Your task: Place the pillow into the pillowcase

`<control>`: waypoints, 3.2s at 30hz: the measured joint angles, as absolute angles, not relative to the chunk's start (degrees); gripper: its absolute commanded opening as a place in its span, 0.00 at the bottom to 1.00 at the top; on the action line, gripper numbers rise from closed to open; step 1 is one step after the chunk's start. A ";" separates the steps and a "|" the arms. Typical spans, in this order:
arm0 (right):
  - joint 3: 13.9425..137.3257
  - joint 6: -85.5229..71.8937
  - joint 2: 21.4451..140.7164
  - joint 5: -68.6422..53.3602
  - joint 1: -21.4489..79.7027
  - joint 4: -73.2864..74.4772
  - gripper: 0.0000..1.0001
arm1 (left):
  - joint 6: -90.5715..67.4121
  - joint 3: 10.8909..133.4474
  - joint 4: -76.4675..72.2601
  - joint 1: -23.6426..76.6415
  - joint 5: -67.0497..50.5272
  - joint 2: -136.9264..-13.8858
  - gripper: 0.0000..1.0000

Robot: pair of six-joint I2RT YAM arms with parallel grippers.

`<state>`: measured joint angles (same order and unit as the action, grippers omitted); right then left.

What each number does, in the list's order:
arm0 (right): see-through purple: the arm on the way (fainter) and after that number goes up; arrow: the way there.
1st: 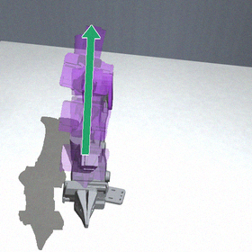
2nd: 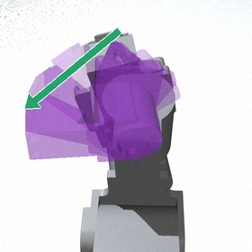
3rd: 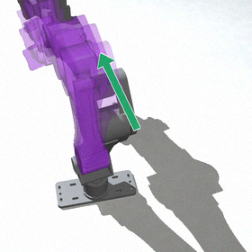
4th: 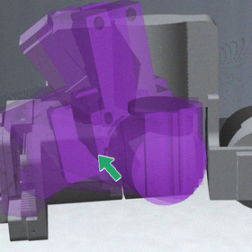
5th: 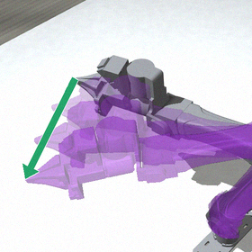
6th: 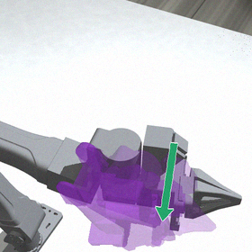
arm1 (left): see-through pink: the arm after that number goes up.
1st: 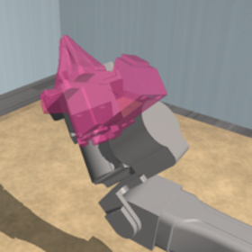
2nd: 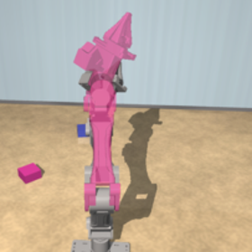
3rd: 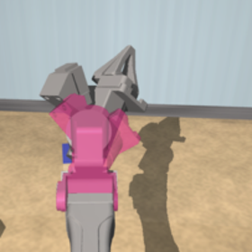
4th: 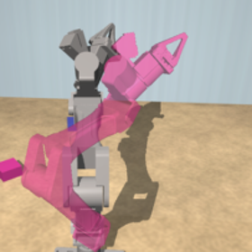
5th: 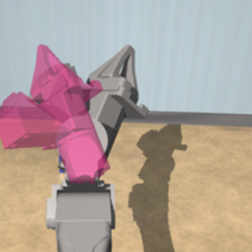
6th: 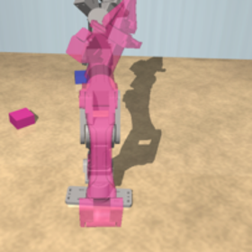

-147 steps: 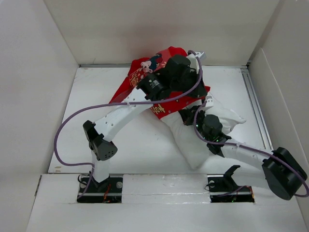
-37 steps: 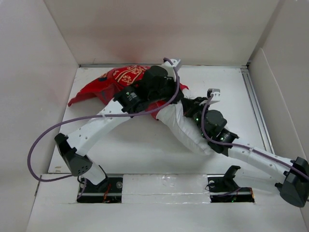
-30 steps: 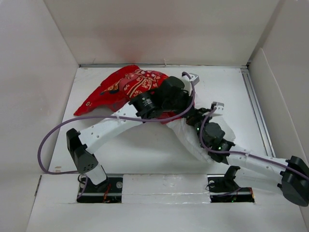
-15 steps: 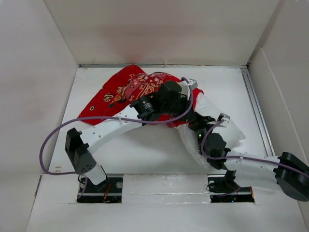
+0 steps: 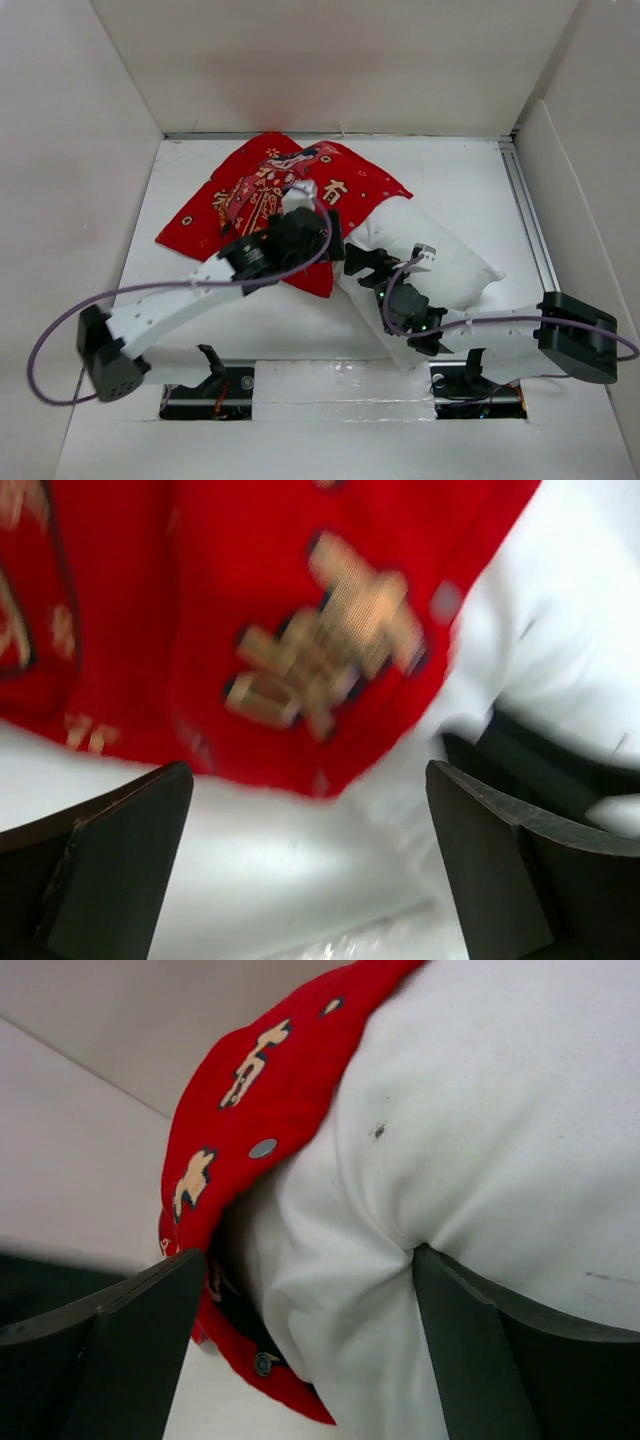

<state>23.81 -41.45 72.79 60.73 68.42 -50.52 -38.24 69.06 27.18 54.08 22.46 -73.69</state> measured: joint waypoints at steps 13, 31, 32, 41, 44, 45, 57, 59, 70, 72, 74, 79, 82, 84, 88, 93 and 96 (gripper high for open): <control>26.24 -33.93 71.85 60.20 68.42 -46.70 0.99 | -47.05 32.51 7.60 55.66 9.87 -53.04 1.00; 25.21 -28.64 63.02 54.98 67.51 -40.42 0.99 | -48.73 30.33 -8.64 57.39 29.08 -75.48 0.32; 25.15 -28.25 63.02 54.48 67.53 -40.42 0.99 | -48.75 31.11 -8.34 57.39 30.30 -76.03 0.20; 26.72 -17.08 68.27 45.69 67.09 -39.79 1.00 | -48.42 40.01 1.72 60.84 38.13 -72.95 0.00; 30.28 -14.59 73.87 46.04 66.26 -37.04 1.00 | -47.62 44.21 7.68 61.01 37.87 -69.21 0.00; 32.29 -14.28 76.18 46.09 65.45 -35.73 1.00 | -47.13 45.82 9.52 60.97 37.52 -67.81 0.00; 41.58 -13.74 84.64 32.67 56.53 -39.09 0.00 | -36.60 68.77 26.89 53.10 21.78 -65.14 0.00; 41.58 -13.69 81.38 31.46 56.53 -39.07 0.00 | -34.81 73.52 27.77 52.36 17.17 -68.27 0.00; 37.65 -16.25 71.20 44.23 59.77 -44.77 0.00 | -31.77 78.59 24.75 51.94 -6.42 -75.11 0.00; 34.46 -17.85 72.23 46.22 60.14 -49.30 0.00 | -31.90 78.98 22.83 51.75 -10.28 -76.55 0.00; 31.55 -19.14 74.56 47.29 60.45 -54.68 0.00 | -32.29 78.78 19.68 51.24 -14.17 -78.08 0.00; 28.93 -20.10 78.02 46.65 60.18 -63.26 0.27 | -32.91 76.40 15.29 48.75 -20.40 -79.18 0.00; 25.06 -19.75 75.59 43.57 59.81 -63.96 0.81 | -33.41 71.85 13.72 46.19 -25.32 -75.42 0.00; 23.05 -19.57 71.29 39.51 59.94 -62.33 1.00 | -33.21 67.70 12.97 43.75 -27.49 -71.66 0.00; 22.76 -17.52 60.77 33.41 61.21 -50.87 1.00 | -31.88 61.04 12.21 38.04 -26.37 -67.02 0.58; 24.49 -22.06 40.29 35.77 63.09 -26.13 1.00 | -31.83 53.15 16.40 36.40 -20.03 -62.43 1.00; 27.29 -25.43 32.91 39.20 63.07 -11.31 1.00 | -31.94 51.88 21.12 36.62 -17.43 -56.16 1.00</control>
